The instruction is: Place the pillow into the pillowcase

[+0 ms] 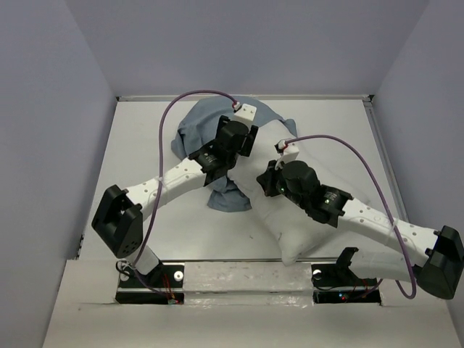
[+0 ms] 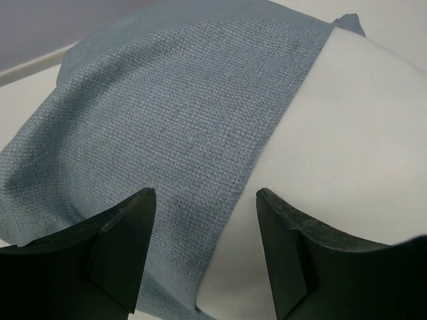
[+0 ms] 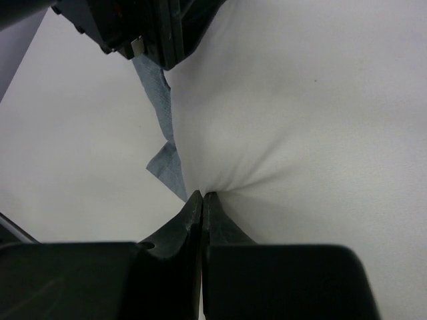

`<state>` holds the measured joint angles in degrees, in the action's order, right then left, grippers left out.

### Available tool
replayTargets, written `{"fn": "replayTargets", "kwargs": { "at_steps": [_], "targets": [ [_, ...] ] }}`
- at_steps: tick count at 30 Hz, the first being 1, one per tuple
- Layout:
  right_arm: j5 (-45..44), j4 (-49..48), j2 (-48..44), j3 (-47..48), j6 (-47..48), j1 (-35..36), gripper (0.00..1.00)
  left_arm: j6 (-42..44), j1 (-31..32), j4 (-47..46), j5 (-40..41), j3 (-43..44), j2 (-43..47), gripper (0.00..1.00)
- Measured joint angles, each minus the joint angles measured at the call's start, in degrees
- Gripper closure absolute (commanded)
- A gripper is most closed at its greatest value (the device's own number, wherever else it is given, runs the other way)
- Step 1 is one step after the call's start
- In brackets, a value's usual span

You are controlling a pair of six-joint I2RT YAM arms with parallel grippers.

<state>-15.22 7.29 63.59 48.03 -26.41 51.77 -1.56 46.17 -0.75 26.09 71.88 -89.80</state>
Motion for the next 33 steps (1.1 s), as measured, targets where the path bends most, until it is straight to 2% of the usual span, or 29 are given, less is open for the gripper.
{"fn": "replayTargets", "kwargs": {
  "at_steps": [3, 7, 9, 10, 12, 13, 15, 16, 18, 19, 21, 22, 24, 31, 33],
  "targets": [
    [0.3, 0.0, -0.2, -0.2, 0.0, 0.0, 1.0, 2.1, 0.0, -1.4, 1.9, 0.7, -1.7, 0.3],
    [0.4, 0.0, -0.2, -0.2, 0.0, 0.0, 1.0, 5.0, 0.0, -2.3, 4.4, 1.7, -5.0, 0.41],
    [0.4, 0.0, -0.2, -0.2, 0.0, 0.0, 1.0, 6.0, 0.0, -2.9, 4.7, 1.9, -6.3, 0.51],
    [0.4, 0.0, -0.2, -0.2, 0.0, 0.0, 1.0, 6.6, 0.0, -3.2, 5.0, 1.9, -6.8, 0.67],
    [0.4, 0.0, -0.2, -0.2, 0.0, 0.0, 1.0, 6.9, 0.0, -3.6, 5.3, 1.9, -7.1, 0.85],
    [0.4, 0.0, -0.2, -0.2, 0.0, -0.1, 0.95, 7.4, 0.2, -4.0, 5.6, 1.9, -7.1, 0.98],
    [0.4, 0.0, -0.2, -0.2, 0.0, -0.1, 0.81, 7.6, 0.3, -4.7, 6.0, 1.9, -7.1, 1.0],
    [0.4, 0.0, -0.2, -0.2, 0.1, -0.2, 0.67, 7.6, 0.3, -4.9, 6.1, 1.9, -7.1, 1.0],
    [0.4, 0.0, -0.2, -0.2, 0.1, -0.5, 0.53, 7.4, 0.3, -5.0, 6.1, 1.9, -7.0, 1.0],
    [0.6, 0.0, -0.2, -0.1, 0.5, -1.1, 0.38, 7.1, 0.3, -5.0, 5.8, 1.9, -6.8, 1.0],
    [1.3, -0.1, -0.2, 0.0, 1.0, -1.9, 0.22, 5.8, 0.2, -4.9, 4.1, 1.9, -5.5, 1.0],
    [2.3, -0.1, -0.2, 0.3, 2.1, -2.7, 0.11, 4.8, 0.2, -4.8, 2.9, 1.9, -4.7, 1.0],
    [3.8, 0.3, 0.0, 1.4, 4.0, -4.8, 0.0, 2.9, 0.1, -4.7, 0.2, 1.9, -1.5, 1.0],
    [5.2, -0.1, 8.3, 9.5, 13.1, -9.4, 0.0, -2.7, 0.1, -4.2, -9.0, 1.9, 8.3, 1.0],
    [6.1, -0.5, 11.6, 10.0, 14.1, -10.7, 0.08, -3.9, 0.1, -3.9, -11.2, 1.9, 8.8, 1.0]
  ]
}}
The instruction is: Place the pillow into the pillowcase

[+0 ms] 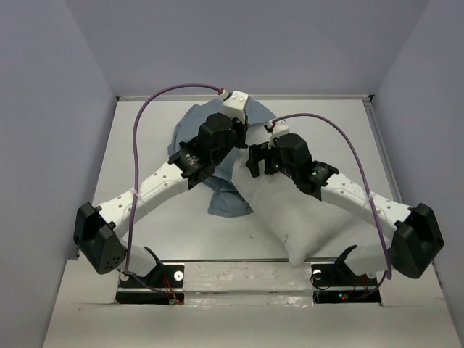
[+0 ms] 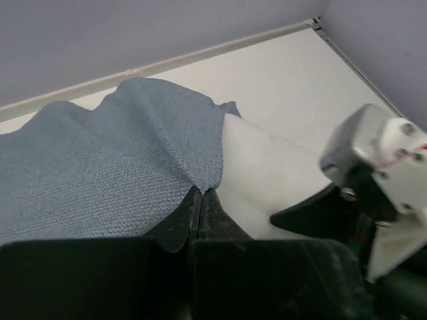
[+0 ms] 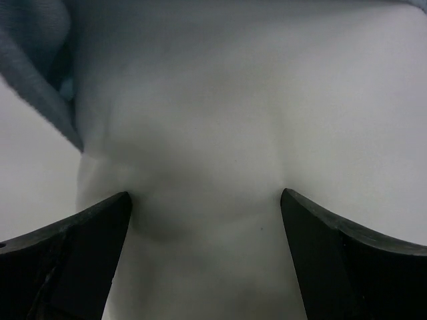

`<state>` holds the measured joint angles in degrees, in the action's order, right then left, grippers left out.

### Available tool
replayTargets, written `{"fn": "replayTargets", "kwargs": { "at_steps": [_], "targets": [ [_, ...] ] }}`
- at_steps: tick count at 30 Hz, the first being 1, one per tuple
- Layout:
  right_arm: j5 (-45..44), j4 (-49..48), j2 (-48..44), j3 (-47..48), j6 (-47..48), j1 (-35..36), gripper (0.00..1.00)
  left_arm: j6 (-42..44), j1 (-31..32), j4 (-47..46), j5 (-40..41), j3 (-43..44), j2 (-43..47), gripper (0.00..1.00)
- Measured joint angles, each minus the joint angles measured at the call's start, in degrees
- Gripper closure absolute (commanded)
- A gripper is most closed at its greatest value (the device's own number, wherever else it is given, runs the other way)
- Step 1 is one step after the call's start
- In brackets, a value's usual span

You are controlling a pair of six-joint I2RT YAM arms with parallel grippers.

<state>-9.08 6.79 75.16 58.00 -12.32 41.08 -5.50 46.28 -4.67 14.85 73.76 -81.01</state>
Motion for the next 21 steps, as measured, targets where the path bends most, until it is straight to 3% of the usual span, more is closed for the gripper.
{"fn": "replayTargets", "kwargs": {
  "at_steps": [2, 4, 10, 16, 21],
  "targets": [
    [1.7, -1.0, 3.3, 0.0, 0.2, -1.0, 0.47, -1.2, 0.0, 0.8, -2.3, 0.0, 0.0, 1.0],
    [3.9, -3.0, 5.8, 0.0, 0.0, -1.4, 1.0, -2.7, -0.2, 1.5, -4.8, -0.2, -0.1, 1.0],
    [8.3, -11.8, 5.6, -2.4, -4.7, -2.2, 1.0, -8.4, -0.4, -0.8, -13.8, -2.5, 0.0, 1.0],
    [-0.6, -15.2, -6.8, -6.9, -9.1, -3.9, 1.0, -13.1, -0.3, -4.4, -19.5, -7.3, 0.2, 1.0],
    [-6.8, -18.8, -16.3, -11.9, -9.8, -4.6, 1.0, -14.9, 2.3, -5.9, -23.1, -2.4, -3.1, 1.0]
  ]
}}
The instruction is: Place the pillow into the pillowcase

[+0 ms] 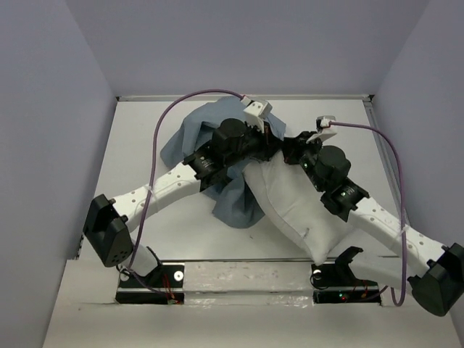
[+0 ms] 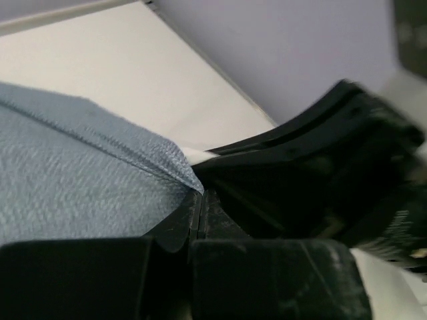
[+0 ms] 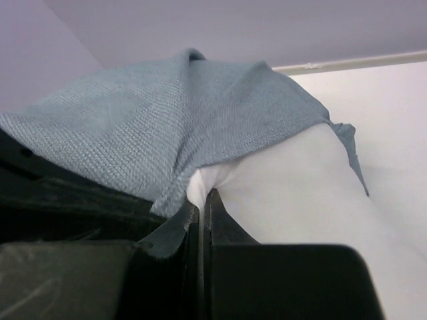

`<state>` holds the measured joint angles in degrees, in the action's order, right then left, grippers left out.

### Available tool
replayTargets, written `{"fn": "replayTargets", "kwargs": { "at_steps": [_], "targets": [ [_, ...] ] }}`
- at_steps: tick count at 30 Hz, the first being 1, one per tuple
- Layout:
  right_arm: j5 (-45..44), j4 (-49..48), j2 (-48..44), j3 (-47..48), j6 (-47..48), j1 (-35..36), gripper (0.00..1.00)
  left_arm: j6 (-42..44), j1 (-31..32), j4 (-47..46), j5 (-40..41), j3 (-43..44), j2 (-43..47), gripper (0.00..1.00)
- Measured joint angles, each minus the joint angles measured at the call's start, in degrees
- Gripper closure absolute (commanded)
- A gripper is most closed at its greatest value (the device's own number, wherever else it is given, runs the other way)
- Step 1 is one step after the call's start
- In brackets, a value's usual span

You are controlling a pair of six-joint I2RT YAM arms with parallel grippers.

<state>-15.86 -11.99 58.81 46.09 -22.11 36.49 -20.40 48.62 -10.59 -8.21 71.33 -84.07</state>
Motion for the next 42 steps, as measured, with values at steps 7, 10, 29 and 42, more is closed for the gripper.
{"fn": "replayTargets", "kwargs": {
  "at_steps": [7, 10, 29, 42],
  "targets": [
    [-1.1, -9.5, 17.2, 0.6, -6.9, -0.8, 1.0, -2.8, 2.5, -2.2, 0.2, -0.9, 3.8, 0.83],
    [-0.7, -9.5, 23.7, 0.7, -9.1, -0.9, 1.0, -3.6, 2.0, -0.8, -0.1, -3.1, 5.2, 0.15],
    [2.9, -9.5, 13.2, -4.2, -7.9, -7.2, 1.0, -16.6, -34.7, -9.7, 9.0, -43.7, 24.0, 0.17],
    [8.5, -8.8, 12.1, -4.3, -6.7, -7.2, 1.0, -16.6, -35.6, -14.6, 3.7, -31.7, -9.4, 0.95]
  ]
}}
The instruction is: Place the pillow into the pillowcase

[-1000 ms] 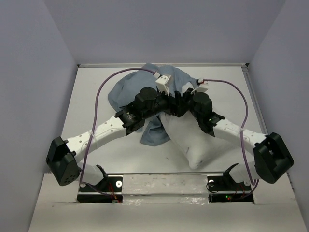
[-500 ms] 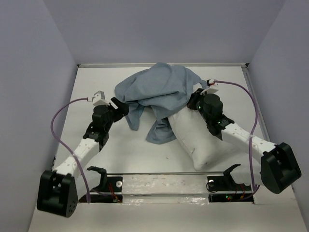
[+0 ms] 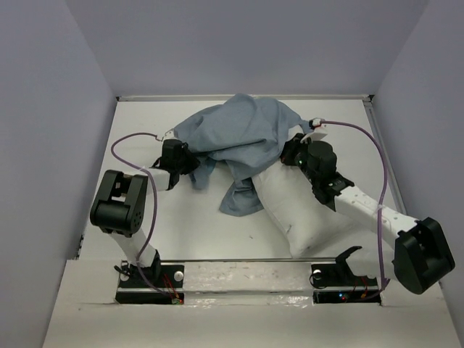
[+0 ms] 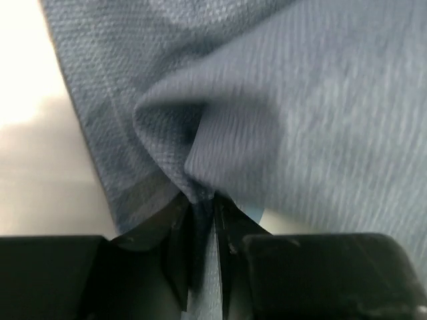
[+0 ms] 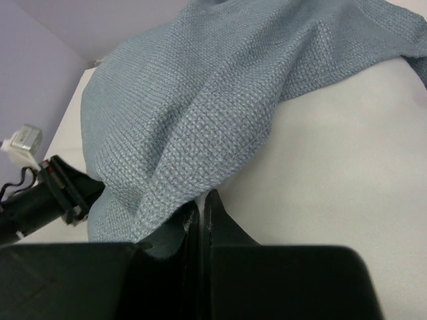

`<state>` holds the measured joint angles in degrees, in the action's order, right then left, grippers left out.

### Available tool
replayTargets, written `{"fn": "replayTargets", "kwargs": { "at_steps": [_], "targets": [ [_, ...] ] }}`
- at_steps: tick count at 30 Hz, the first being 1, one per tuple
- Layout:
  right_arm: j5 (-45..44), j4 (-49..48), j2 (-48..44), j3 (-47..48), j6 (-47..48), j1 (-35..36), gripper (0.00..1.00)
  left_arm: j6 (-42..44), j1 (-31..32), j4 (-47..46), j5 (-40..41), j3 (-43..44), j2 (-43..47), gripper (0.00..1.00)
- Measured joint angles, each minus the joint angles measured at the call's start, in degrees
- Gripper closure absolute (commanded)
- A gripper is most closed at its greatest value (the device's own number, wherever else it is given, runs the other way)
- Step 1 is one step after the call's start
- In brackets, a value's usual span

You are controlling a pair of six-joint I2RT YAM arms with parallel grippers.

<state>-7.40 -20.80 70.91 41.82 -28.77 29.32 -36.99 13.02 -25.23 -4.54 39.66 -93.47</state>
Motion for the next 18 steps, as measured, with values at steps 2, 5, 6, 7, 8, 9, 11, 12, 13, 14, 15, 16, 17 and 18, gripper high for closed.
{"fn": "replayTargets", "kwargs": {
  "at_steps": [2, 5, 6, 7, 8, 9, 11, 12, 13, 14, 15, 16, 17, 18],
  "targets": [
    [0.7, 0.4, -0.7, -0.2, -0.1, 0.0, 1.0, 0.0, 0.0, -0.6, 0.1, 4.1, -4.4, 1.0],
    [1.5, 1.4, -2.7, -1.2, -0.2, 0.0, 1.0, 0.6, -0.4, 1.2, 2.5, 8.6, -7.8, 1.0],
    [1.7, 1.9, -3.7, -1.7, -0.2, 0.0, 1.0, 1.1, -0.7, 3.2, 3.9, 10.7, -8.2, 1.0],
    [1.9, 2.4, -4.5, -2.2, -0.2, 0.0, 1.0, 1.8, -1.0, 5.4, 5.8, 13.2, -8.5, 1.0],
    [2.0, 2.7, -5.2, -2.6, -0.2, 0.0, 1.0, 2.8, -1.4, 8.2, 7.8, 16.7, -9.0, 1.0],
    [2.3, 3.3, -6.1, -3.0, -0.2, 0.0, 1.0, 3.9, -1.9, 10.0, 9.6, 20.2, -9.6, 0.96],
    [2.9, 4.2, -7.3, -3.4, -0.2, 0.0, 1.0, 6.1, -3.5, 13.3, 13.3, 28.2, -10.4, 0.32],
    [3.4, 4.7, -7.8, -3.5, -0.2, 0.0, 1.0, 7.8, -4.2, 15.3, 15.2, 32.6, -10.8, 0.05],
    [3.9, 5.0, -8.2, -3.7, -0.4, 0.0, 1.0, 9.4, -4.8, 16.3, 16.6, 36.5, -11.4, 0.01],
    [4.5, 5.0, -8.3, -3.9, -0.5, 0.0, 1.0, 11.1, -5.4, 18.5, 18.4, 43.0, -12.3, 0.01],
    [5.0, 5.1, -8.4, -4.1, -0.6, 0.0, 1.0, 11.9, -5.8, 19.5, 18.9, 47.3, -13.2, 0.01],
    [5.6, 5.3, -8.4, -4.2, -0.7, 0.0, 1.0, 13.2, -6.4, 20.8, 19.4, 52.6, -14.2, 0.01],
    [6.2, 5.4, -8.3, -4.2, -0.8, 0.0, 1.0, 14.1, -6.8, 22.2, 19.3, 57.4, -15.0, 0.01],
    [6.4, 5.4, -8.2, -4.2, -0.8, 0.1, 1.0, 14.5, -6.9, 22.9, 19.0, 60.5, -15.2, 0.01]
  ]
}}
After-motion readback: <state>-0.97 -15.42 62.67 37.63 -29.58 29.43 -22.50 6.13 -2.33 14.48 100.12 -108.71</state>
